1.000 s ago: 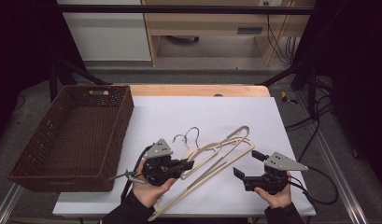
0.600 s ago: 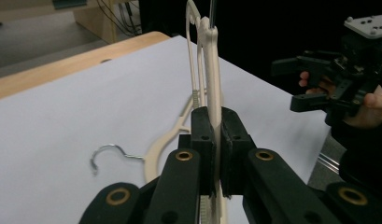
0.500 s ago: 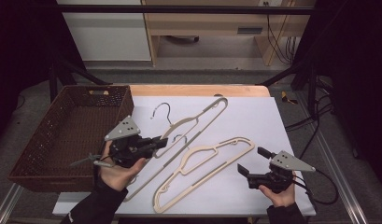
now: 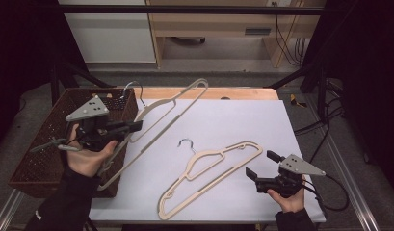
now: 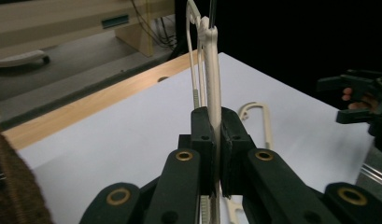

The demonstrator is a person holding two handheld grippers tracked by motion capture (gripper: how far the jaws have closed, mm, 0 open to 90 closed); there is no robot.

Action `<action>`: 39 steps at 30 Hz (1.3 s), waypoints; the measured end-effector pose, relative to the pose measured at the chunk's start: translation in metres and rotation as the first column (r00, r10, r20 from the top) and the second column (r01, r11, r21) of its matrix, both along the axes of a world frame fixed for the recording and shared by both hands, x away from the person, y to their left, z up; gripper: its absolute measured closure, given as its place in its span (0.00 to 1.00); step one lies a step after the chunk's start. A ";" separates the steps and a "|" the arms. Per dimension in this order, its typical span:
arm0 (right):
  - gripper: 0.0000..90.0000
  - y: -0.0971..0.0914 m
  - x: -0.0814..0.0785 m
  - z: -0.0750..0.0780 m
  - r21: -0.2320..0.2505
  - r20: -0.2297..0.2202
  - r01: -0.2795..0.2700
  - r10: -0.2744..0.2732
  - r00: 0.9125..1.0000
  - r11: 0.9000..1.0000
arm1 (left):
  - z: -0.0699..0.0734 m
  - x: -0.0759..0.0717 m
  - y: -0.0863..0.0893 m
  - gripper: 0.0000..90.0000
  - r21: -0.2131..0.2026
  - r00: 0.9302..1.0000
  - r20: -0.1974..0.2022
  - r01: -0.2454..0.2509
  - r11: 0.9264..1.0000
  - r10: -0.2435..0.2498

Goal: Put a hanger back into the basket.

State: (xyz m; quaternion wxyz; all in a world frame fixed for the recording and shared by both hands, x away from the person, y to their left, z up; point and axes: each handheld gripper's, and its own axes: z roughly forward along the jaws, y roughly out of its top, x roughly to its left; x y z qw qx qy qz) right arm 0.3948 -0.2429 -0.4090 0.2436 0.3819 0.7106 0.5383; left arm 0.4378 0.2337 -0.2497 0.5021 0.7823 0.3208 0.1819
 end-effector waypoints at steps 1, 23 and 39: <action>0.04 0.000 0.000 0.000 0.000 -0.001 0.001 -0.001 1.000 1.000 | 0.002 0.002 0.005 0.96 0.002 1.000 0.002 -0.004 1.000 0.004; 0.03 0.001 0.002 -0.001 -0.016 -0.007 0.013 -0.013 1.000 1.000 | 0.001 0.034 0.093 0.96 0.037 0.994 0.026 -0.106 0.994 0.105; 0.03 0.002 0.003 -0.003 -0.022 -0.016 0.011 -0.011 1.000 1.000 | -0.014 0.044 0.167 0.96 0.055 0.979 0.019 -0.205 0.977 0.204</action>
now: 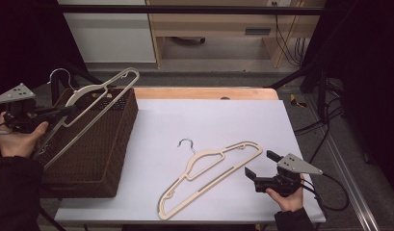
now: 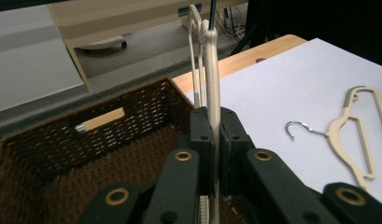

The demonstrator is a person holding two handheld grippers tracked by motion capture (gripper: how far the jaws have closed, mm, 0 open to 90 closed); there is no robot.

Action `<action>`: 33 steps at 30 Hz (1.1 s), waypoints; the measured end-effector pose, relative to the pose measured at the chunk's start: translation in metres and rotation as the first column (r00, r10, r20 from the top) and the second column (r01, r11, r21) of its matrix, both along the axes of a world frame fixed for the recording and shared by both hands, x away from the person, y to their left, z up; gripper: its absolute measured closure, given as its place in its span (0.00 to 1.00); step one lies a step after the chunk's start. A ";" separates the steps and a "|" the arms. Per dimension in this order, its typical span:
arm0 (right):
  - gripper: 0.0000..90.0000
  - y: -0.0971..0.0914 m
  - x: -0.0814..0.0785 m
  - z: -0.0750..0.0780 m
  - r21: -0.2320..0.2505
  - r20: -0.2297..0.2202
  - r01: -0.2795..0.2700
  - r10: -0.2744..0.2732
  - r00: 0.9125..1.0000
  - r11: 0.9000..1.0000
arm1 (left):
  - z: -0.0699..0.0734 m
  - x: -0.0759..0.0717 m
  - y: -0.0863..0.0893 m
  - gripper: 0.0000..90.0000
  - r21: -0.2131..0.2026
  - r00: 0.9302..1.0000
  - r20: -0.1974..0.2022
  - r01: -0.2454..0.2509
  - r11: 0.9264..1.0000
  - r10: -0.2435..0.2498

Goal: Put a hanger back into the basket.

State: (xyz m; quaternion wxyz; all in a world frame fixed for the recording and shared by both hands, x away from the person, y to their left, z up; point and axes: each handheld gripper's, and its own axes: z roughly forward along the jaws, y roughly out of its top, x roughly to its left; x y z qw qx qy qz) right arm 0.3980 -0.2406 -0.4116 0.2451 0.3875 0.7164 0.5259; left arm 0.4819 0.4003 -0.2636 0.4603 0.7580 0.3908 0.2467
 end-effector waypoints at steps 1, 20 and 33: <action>0.03 0.000 0.000 0.000 -0.002 0.000 0.000 0.000 1.000 1.000 | -0.001 0.000 0.004 0.96 0.000 1.000 0.000 -0.008 1.000 0.008; 0.03 0.001 0.001 -0.001 -0.004 -0.008 0.002 -0.002 1.000 1.000 | -0.029 0.003 0.024 0.96 0.086 0.998 -0.064 -0.013 0.996 0.018; 0.03 0.002 0.001 -0.002 -0.007 -0.009 -0.003 0.003 1.000 1.000 | -0.067 0.008 0.036 0.96 0.071 0.990 -0.126 -0.060 0.996 0.068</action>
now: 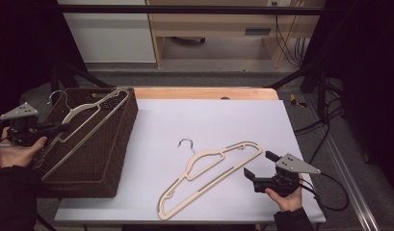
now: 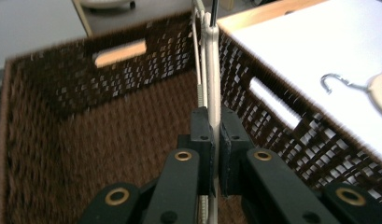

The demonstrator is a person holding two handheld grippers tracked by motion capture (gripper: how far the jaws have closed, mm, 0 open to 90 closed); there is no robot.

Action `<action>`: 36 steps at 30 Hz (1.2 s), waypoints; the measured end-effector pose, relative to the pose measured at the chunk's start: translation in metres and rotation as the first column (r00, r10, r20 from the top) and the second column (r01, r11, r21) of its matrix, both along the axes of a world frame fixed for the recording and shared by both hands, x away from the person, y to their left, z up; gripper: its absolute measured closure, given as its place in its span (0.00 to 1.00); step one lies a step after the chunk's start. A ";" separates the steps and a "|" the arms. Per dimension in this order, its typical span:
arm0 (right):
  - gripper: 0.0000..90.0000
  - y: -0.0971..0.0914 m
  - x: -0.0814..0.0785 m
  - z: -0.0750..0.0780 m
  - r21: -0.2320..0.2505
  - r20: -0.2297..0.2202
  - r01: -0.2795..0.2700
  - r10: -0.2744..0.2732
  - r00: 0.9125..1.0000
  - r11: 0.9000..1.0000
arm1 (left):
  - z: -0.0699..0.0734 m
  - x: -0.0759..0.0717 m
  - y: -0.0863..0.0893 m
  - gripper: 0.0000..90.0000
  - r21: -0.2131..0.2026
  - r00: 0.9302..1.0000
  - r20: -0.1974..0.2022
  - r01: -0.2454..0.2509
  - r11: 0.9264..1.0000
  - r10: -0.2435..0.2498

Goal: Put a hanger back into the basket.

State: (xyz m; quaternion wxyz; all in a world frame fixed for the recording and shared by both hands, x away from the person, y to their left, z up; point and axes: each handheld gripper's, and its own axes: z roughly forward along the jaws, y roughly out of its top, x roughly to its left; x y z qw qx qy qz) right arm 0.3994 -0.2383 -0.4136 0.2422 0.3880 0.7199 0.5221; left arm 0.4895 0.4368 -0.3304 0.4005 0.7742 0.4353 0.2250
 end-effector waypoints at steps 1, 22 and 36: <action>0.03 0.000 0.000 0.000 -0.002 0.000 0.000 0.000 1.000 1.000 | -0.004 0.001 0.000 0.96 -0.003 1.000 -0.011 0.005 1.000 -0.005; 0.03 0.002 0.000 -0.002 -0.008 -0.011 -0.004 0.004 1.000 1.000 | -0.046 0.013 0.004 0.88 0.061 0.983 -0.107 -0.140 0.988 0.146; 0.03 0.002 0.001 -0.002 -0.009 -0.011 -0.005 0.005 1.000 1.000 | -0.054 0.018 0.013 0.64 0.153 0.944 -0.164 -0.264 0.952 0.288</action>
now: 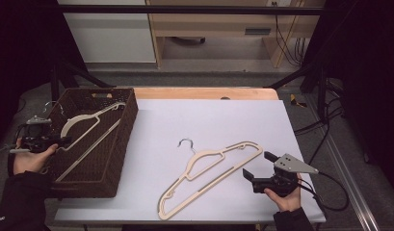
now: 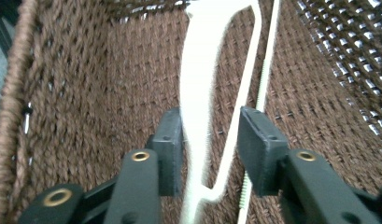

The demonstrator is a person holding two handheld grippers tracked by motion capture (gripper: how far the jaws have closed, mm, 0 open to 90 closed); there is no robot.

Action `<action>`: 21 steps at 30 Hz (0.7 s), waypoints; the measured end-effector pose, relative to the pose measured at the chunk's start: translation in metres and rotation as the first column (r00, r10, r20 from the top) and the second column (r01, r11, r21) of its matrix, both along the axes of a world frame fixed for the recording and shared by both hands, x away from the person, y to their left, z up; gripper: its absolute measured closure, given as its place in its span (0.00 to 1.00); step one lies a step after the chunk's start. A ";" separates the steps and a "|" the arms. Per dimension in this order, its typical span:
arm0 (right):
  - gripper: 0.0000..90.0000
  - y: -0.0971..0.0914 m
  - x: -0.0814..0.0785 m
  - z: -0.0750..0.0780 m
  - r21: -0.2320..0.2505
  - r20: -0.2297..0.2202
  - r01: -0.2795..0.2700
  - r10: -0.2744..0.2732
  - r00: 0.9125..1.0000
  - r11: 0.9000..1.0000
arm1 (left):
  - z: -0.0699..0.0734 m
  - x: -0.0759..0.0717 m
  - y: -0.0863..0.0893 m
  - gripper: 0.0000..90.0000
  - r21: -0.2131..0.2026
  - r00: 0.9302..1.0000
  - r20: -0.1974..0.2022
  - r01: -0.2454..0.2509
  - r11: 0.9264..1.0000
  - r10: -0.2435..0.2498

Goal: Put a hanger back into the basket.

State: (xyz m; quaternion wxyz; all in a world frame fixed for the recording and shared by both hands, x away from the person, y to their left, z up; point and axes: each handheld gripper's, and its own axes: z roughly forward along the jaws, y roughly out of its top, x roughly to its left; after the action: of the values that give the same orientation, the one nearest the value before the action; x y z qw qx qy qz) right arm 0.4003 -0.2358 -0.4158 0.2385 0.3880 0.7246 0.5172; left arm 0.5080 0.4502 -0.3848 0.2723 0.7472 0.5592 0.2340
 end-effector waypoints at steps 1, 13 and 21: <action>0.03 0.000 0.000 0.000 0.000 0.000 0.000 0.000 1.000 1.000 | -0.002 0.001 0.000 0.64 0.018 1.000 -0.020 -0.017 1.000 0.017; 0.03 0.000 0.000 0.000 0.002 -0.003 -0.002 0.002 1.000 1.000 | -0.009 0.005 0.005 0.54 -0.003 0.994 -0.084 -0.070 0.998 0.070; 0.03 -0.001 -0.001 0.001 0.005 0.003 -0.004 0.004 1.000 1.000 | -0.003 0.002 0.006 0.49 -0.054 0.996 -0.048 -0.074 0.996 0.072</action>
State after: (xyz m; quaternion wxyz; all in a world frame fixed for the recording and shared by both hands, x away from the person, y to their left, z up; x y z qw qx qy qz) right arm 0.3998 -0.2369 -0.4145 0.2376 0.3863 0.7237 0.5202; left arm 0.5104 0.4560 -0.3878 0.2712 0.7237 0.5986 0.2107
